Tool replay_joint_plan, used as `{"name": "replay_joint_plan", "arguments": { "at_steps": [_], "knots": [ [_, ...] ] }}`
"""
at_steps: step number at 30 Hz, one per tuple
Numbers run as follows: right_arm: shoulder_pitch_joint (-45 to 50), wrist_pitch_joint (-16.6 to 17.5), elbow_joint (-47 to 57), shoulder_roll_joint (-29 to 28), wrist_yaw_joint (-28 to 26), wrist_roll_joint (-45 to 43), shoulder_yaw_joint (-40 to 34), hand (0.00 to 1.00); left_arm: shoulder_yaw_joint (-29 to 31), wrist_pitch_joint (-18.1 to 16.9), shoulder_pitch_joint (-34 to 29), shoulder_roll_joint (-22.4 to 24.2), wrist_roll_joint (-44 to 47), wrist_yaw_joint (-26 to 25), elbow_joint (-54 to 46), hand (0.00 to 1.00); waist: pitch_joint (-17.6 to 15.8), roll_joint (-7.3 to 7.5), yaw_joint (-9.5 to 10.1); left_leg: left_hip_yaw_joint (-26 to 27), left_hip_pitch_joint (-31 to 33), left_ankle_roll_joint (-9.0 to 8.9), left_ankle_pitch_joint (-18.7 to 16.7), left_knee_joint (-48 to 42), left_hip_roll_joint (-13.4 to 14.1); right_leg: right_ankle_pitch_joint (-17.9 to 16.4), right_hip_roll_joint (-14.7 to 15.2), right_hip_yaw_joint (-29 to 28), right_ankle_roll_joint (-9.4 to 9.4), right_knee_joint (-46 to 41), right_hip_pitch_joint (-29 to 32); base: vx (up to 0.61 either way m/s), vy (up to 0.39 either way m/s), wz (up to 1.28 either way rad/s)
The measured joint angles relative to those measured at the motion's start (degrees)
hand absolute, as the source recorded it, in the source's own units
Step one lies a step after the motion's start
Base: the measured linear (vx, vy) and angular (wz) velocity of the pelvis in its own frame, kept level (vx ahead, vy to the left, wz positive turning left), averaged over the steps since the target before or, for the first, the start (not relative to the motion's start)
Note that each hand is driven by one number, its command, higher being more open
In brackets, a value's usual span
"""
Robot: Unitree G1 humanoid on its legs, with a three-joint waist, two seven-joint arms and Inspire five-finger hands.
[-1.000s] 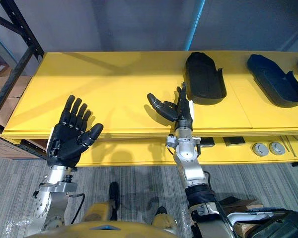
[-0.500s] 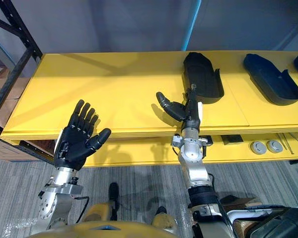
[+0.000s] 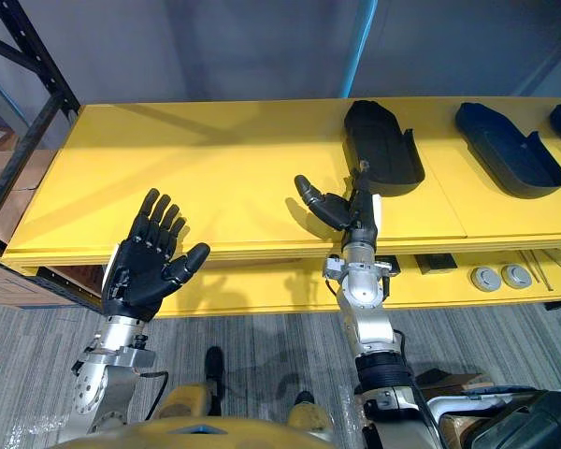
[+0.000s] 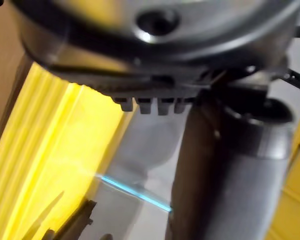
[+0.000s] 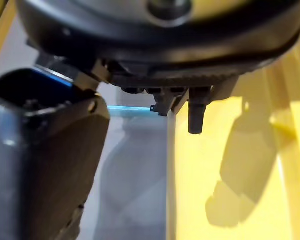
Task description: Walk over and take three plastic housings, then place them on the shelf
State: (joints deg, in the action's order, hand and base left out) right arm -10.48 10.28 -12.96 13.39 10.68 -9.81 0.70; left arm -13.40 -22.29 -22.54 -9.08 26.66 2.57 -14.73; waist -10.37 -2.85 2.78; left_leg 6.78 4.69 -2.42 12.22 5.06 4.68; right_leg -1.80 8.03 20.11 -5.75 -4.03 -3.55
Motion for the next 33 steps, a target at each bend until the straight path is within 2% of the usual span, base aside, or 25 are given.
{"name": "replay_joint_plan", "arguments": {
  "at_steps": [3, 6, 9, 11, 13, 14, 17, 18, 24, 29, 33],
  "knots": [
    [1.4, 2.7, 1.5, 0.1, -4.8, -0.5, 0.9, 1.0, 0.8, -0.2, 0.0, 0.2, -5.2, -5.3, 0.0, 1.0, 0.1, -0.09, -0.13, 0.1, 0.0, -0.04, -0.1, 0.0, 0.0, 0.0, -0.1, 0.0, 0.0, 0.2, 0.0, 0.0, 0.0, 0.0],
    [7.4, 5.8, 12.9, 0.2, -8.4, -2.5, 1.3, 1.0, 4.9, -2.1, 0.0, 0.8, -7.9, -9.2, -0.9, 1.0, 0.1, -0.15, 0.11, 0.4, 0.0, -0.32, -0.4, -0.1, 0.1, 0.0, -0.1, -0.2, 0.03, 0.5, 0.0, 0.0, 0.0, -0.01],
    [13.3, 9.8, 23.4, 0.2, -12.7, -4.8, 0.5, 1.0, 9.5, -4.5, 0.0, 2.4, -6.8, -9.5, -4.2, 1.0, 0.2, 0.03, -0.03, 1.3, -0.2, -0.36, -0.8, -0.2, 0.1, 0.1, -0.1, -1.2, -0.03, 1.1, 0.0, 0.03, -0.011, -0.13],
    [17.4, 11.4, 27.8, 0.0, -15.3, -6.9, -0.3, 1.0, 10.5, -6.6, 0.0, 2.5, -6.5, -8.9, -6.5, 1.0, 0.5, 0.48, -0.32, 2.2, -0.6, -0.4, -1.2, -0.2, 0.2, 0.1, -0.1, -1.9, -0.03, 1.2, 0.1, 0.06, -0.02, -0.24],
    [20.9, 11.7, 29.7, -1.2, -16.0, -7.4, -1.1, 1.0, 10.1, -8.2, -0.1, 2.5, -6.5, -7.5, -8.0, 1.0, 1.2, 1.12, -1.08, 3.4, -1.3, -0.14, -1.5, -0.1, 0.2, 0.1, 0.0, -3.1, -0.02, 1.3, 0.0, 0.06, -0.021, -0.31],
    [23.2, 11.7, 29.8, -2.7, -15.9, -7.4, -1.8, 1.0, 9.7, -9.0, -0.2, 2.5, -6.2, -6.3, -8.6, 1.0, 2.0, 1.56, -2.13, 4.1, -1.5, -0.21, -1.8, -0.1, 0.3, 0.1, 0.0, -3.7, -0.01, 1.4, 0.3, 0.05, -0.017, -0.35],
    [30.1, 11.7, 30.0, -7.2, -12.7, -7.3, -3.6, 1.0, 6.6, -9.3, -0.5, 2.8, -3.7, -2.5, -9.0, 1.0, 2.5, 1.84, -3.67, 7.3, -3.3, -0.79, -3.0, 0.0, 0.8, 0.0, -0.1, -6.8, 0.02, 1.3, 0.5, 0.05, -0.014, -0.54],
    [33.0, 11.7, 30.1, -8.5, -10.5, -7.0, -4.1, 1.0, 4.7, -9.3, -0.7, 3.1, -2.1, -0.7, -9.0, 1.0, 2.7, 1.71, -4.79, 8.2, -3.8, -0.94, -3.4, 0.0, 0.9, 0.0, -0.2, -7.8, 0.03, 1.3, 0.7, 0.03, -0.009, -0.45],
    [42.2, 11.9, 30.1, -10.6, -0.3, -7.7, -7.9, 1.0, -5.2, -8.9, -0.4, 3.0, 4.7, 7.8, -8.9, 1.0, 3.9, 0.71, -8.72, 14.8, -5.7, -1.56, -5.0, 0.0, 1.8, 0.8, -0.8, -14.3, -0.08, 1.7, 2.9, 0.04, -0.003, -0.59],
    [45.7, 16.5, 29.9, -11.5, 4.1, -10.5, -11.9, 1.0, -13.2, -8.4, 3.5, 0.2, 6.1, 12.3, -5.7, 1.0, 4.6, 0.24, -12.14, 19.8, -7.7, -1.86, -5.9, -0.2, 2.4, 1.8, -1.5, -19.3, -0.42, 2.3, 3.7, 0.05, -0.007, -0.55],
    [45.6, 18.7, 27.0, -11.5, 4.9, -14.8, -11.6, 1.0, -17.7, -5.3, 9.9, -1.1, 6.4, 12.7, -2.6, 1.0, 4.7, 0.18, -14.17, 23.6, -9.2, -2.36, -6.8, -0.2, 2.8, 2.1, -2.2, -22.9, -0.63, 2.3, 4.6, 0.02, 0.005, -0.49]
  ]
}}
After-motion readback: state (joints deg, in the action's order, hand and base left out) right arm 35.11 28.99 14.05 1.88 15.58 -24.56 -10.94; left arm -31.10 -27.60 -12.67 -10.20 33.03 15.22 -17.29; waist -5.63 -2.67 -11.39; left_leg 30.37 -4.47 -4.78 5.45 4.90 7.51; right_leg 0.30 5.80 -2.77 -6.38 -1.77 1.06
